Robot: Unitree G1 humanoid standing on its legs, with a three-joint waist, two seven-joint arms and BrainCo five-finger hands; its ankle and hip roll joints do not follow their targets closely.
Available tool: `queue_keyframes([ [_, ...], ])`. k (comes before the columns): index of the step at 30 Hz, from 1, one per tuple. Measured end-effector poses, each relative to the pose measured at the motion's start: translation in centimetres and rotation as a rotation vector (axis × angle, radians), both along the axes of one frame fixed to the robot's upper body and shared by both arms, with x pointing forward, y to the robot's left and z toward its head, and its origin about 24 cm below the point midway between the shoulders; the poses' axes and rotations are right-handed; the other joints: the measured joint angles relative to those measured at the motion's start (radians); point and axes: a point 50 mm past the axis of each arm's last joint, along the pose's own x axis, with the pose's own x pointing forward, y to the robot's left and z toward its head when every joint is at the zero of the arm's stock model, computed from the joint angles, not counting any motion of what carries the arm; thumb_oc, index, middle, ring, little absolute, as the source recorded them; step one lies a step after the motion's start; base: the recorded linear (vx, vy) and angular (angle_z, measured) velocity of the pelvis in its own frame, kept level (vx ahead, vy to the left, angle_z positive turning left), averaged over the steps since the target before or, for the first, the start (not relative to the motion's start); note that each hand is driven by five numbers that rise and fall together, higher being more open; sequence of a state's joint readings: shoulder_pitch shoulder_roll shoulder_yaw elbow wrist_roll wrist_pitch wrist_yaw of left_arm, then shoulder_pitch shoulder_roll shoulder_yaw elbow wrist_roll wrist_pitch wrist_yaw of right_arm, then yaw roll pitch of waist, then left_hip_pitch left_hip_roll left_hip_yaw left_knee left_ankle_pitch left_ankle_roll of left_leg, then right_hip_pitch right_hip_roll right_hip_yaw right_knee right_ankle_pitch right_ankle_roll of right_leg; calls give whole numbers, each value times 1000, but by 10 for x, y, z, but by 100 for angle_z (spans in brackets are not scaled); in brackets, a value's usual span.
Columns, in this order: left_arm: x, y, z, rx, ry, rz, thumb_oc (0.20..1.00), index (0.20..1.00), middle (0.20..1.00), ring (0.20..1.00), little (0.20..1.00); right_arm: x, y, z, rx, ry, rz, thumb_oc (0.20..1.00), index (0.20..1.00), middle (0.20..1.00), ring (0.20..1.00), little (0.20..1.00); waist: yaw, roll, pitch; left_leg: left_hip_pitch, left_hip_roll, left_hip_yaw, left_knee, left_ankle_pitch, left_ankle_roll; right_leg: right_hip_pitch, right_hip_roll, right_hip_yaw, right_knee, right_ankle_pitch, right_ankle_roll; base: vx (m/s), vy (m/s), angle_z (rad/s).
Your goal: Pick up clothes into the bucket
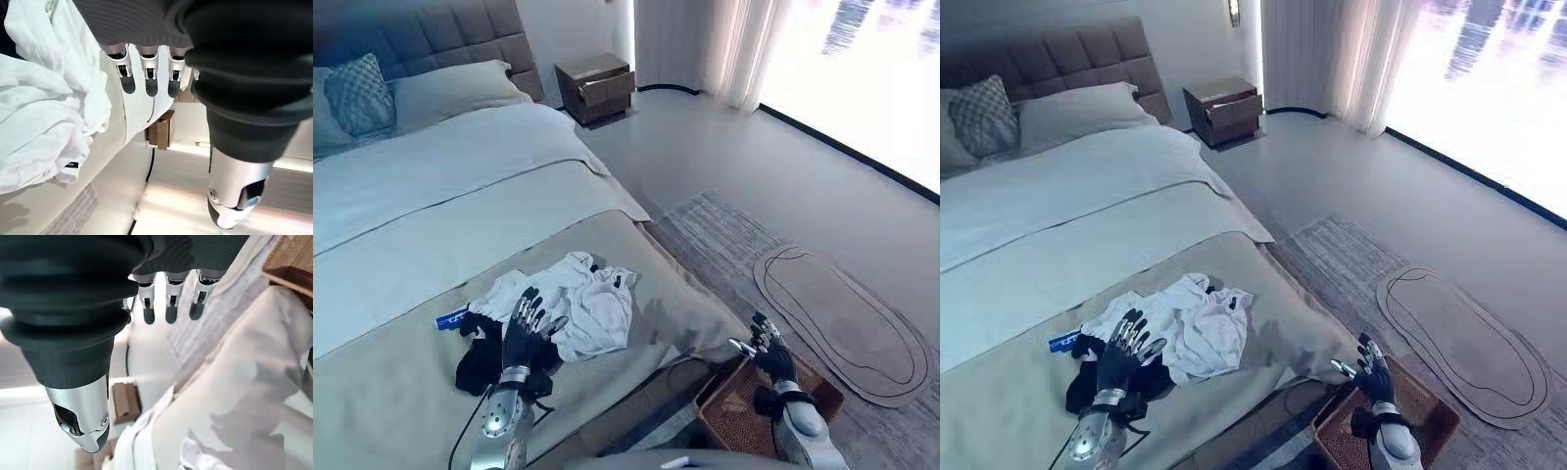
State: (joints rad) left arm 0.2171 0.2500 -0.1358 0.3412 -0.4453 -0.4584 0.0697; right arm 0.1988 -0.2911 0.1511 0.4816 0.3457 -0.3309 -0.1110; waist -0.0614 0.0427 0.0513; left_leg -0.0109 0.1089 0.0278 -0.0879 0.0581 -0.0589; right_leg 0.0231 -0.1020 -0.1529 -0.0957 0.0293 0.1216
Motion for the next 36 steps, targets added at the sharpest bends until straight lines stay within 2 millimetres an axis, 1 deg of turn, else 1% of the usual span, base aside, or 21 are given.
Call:
queue_keyframes([
  [5,1,0,1,0,-3,-1,1000,1000,1000,1000,1000,0,0,0,0,1,1,1000,1000,1000,1000,1000,-1,0,29,4,0,0,0,0,0,6,0,-1,0,-1,1,-57,-47,-12],
  [11,1,0,0,1,-1,1,1000,1000,1000,1000,1000,0,1,0,5,1,11,1000,1000,1000,1000,1000,-1,-1,38,10,1,-2,0,0,0,11,2,-2,0,-3,2,8,-46,1],
  [12,0,1,0,3,2,2,1000,1000,1000,1000,1000,0,1,0,4,-1,14,1000,1000,1000,1000,1000,9,-3,50,14,2,-14,7,7,-10,14,5,0,0,-11,0,-40,-43,1],
  [14,6,3,4,14,-13,5,1000,1000,1000,1000,1000,-1,-1,0,0,2,20,1000,1000,1000,1000,1000,18,-29,80,-15,-17,-78,74,19,-28,28,-12,-3,-1,-19,-12,-12,28,10],
  [15,6,3,4,16,-12,6,1000,1000,1000,1000,1000,-1,-4,1,-10,2,24,1000,1000,1000,1000,1000,21,-27,82,-22,-15,-87,80,18,-28,26,-12,-7,0,-18,-11,8,36,18],
  [16,6,2,3,23,-9,4,1000,1000,1000,1000,1000,0,-7,2,-21,1,26,1000,1000,1000,1000,1000,20,-22,85,-25,-14,-85,75,17,-29,27,-12,-18,0,-18,-11,75,55,26],
  [17,6,1,3,49,-5,-10,1000,1000,1000,1000,1000,0,-14,5,-38,-3,20,1000,1000,1000,1000,1000,13,-5,90,-19,-7,-77,45,7,-31,23,-6,-25,0,-18,-10,89,55,22],
  [19,5,3,3,106,9,-10,1000,1000,1000,1000,1000,0,-18,6,-39,-10,-3,1000,1000,1000,1000,1000,18,4,92,-13,-7,-59,17,1,-28,18,-8,-21,0,-15,-6,93,76,2],
  [22,1,14,-3,249,64,13,1000,1000,1000,1000,1000,-5,-15,2,-24,3,-10,1000,1000,1000,1000,1000,20,-3,87,1,-14,-49,1,2,-27,11,-17,-15,0,-13,-3,38,107,-9],
  [23,0,17,-6,274,83,31,1000,1000,1000,1000,1000,-2,-15,3,-23,-4,-6,1000,1000,1000,1000,1000,21,-2,85,1,-14,-40,2,2,-26,8,-17,-12,0,-13,-3,4,113,-29],
  [24,-4,25,-12,309,122,84,1000,1000,1000,1000,1000,-3,-13,3,-22,1,0,1000,1000,1000,1000,1000,21,-3,84,1,-16,-24,1,1,-25,-4,-21,6,0,-11,-3,-13,118,-34],
  [26,-6,31,-18,330,163,126,1000,1000,1000,1000,1000,0,-11,4,-21,-7,10,1000,1000,1000,1000,1000,23,-2,84,0,-17,-3,1,-2,-19,-13,-23,19,3,-7,0,-79,128,-36],
  [28,-5,36,-18,361,176,173,1000,1000,1000,1000,1000,0,-10,4,-25,-3,27,1000,1000,1000,1000,1000,23,-8,91,-8,-19,22,2,1,-17,-45,-28,37,21,6,4,-177,122,-34],
  [29,0,38,-18,388,177,181,1000,1000,1000,1000,1000,3,-10,5,-29,-11,37,1000,1000,1000,1000,1000,18,-17,99,-40,-24,28,21,3,-19,-89,-34,51,48,6,4,-264,93,-23],
  [30,6,39,-16,398,168,191,1000,1000,1000,1000,1000,7,-9,7,-35,-19,52,1000,1000,1000,1000,1000,20,-17,117,-56,-26,29,32,3,-19,-108,-36,54,64,6,5,-289,74,-20],
  [31,21,41,-8,420,130,205,1000,1000,1000,1000,1000,20,-6,14,-37,-57,73,1000,1000,1000,1000,1000,11,-27,156,-109,-31,30,70,4,-19,-165,-44,63,104,6,5,-310,55,-13],
  [32,31,42,-1,436,100,208,1000,1000,1000,1000,1000,24,-4,16,-40,-67,89,1000,1000,1000,1000,1000,7,-32,178,-141,-32,29,98,3,-18,-196,-50,64,134,3,2,-242,44,-3],
  [33,53,46,17,462,29,239,1000,1000,1000,1000,1000,44,2,29,-53,-126,133,1000,1000,1000,1000,1000,0,-46,228,-221,-37,25,160,1,-15,-279,-58,67,199,-1,6,-186,30,-4],
  [34,64,49,27,479,-9,259,1000,1000,1000,1000,1000,53,4,35,-62,-154,152,1000,1000,1000,1000,1000,0,-57,255,-270,-39,26,197,-4,-9,-330,-63,74,242,-13,4,-143,20,-3],
  [35,78,50,41,486,-63,280,1000,1000,1000,1000,1000,66,5,46,-65,-201,155,1000,1000,1000,1000,1000,-5,-57,292,-301,-39,28,205,-17,6,-372,-63,76,269,-20,0,-141,7,-3],
  [36,84,48,48,482,-89,293,1000,1000,1000,1000,1000,71,5,50,-67,-220,151,1000,1000,1000,1000,1000,-6,-59,305,-321,-42,27,213,-16,6,-396,-67,77,289,-22,3,-133,-4,2],
])
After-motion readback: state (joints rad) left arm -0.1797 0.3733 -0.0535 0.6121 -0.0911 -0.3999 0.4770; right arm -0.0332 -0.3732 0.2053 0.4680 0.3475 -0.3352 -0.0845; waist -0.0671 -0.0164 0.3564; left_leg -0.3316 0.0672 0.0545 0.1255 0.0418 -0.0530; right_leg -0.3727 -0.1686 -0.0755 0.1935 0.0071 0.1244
